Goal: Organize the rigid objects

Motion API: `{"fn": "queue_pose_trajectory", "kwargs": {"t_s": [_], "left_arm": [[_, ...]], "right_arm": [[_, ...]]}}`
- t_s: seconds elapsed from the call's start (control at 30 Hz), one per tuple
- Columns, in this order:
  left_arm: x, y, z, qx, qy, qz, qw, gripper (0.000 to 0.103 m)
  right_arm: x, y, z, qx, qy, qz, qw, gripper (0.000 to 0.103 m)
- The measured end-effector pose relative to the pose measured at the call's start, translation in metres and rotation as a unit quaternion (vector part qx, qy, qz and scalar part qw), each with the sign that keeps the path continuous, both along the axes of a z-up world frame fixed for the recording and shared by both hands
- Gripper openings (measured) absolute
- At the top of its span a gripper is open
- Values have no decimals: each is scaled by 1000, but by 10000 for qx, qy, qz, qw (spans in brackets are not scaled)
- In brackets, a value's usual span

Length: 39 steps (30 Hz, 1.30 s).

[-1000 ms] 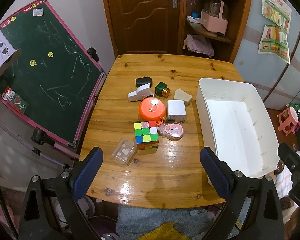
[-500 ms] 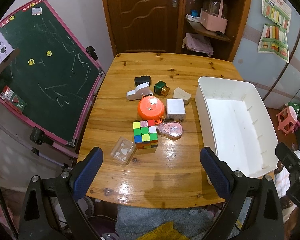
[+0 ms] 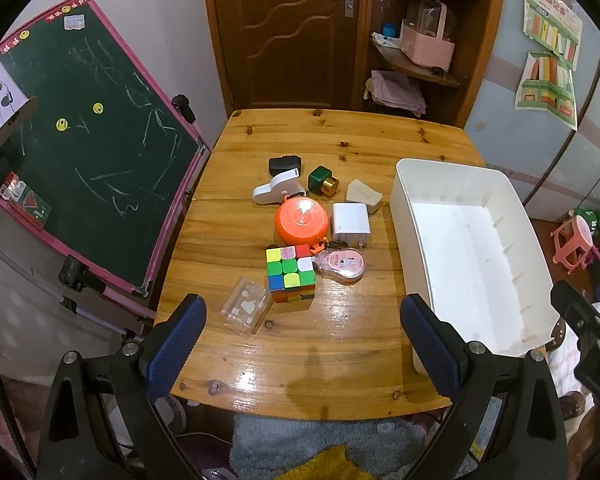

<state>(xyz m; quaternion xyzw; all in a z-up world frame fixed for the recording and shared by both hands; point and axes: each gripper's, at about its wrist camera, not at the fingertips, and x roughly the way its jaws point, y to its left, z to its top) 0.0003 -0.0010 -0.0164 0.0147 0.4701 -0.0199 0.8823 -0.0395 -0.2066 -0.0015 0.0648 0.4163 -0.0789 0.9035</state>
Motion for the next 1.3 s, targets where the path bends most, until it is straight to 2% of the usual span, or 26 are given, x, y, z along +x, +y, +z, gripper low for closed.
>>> {"fn": "queue_pose_trajectory", "kwargs": {"t_s": [0.33, 0.43, 0.57, 0.83, 1.0, 1.2, 1.3], "left_arm": [[5, 1, -1, -42, -22, -61, 10000, 98], [8, 3, -3, -97, -10, -92, 9999, 98], [13, 10, -6, -221, 20, -58, 9997, 98], [23, 33, -20, -467, 43, 105, 9988, 98], [27, 50, -30, -554, -181, 93, 9983, 98], [33, 75, -49, -1155, -248, -61, 9930, 98], [34, 81, -55, -1290, -307, -16, 9912, 98]], "right_arm": [[5, -6, -4, 74, 45, -11, 10000, 103], [8, -6, -5, 11, 70, -23, 10000, 97], [12, -12, -6, 43, 75, -100, 9999, 97], [19, -41, -12, -72, 52, -468, 9989, 97], [22, -68, -22, -2, 25, -746, 9972, 97], [16, -99, -36, 5, -358, -880, 9955, 97], [19, -111, -49, -232, -292, -1002, 9943, 88]]}}
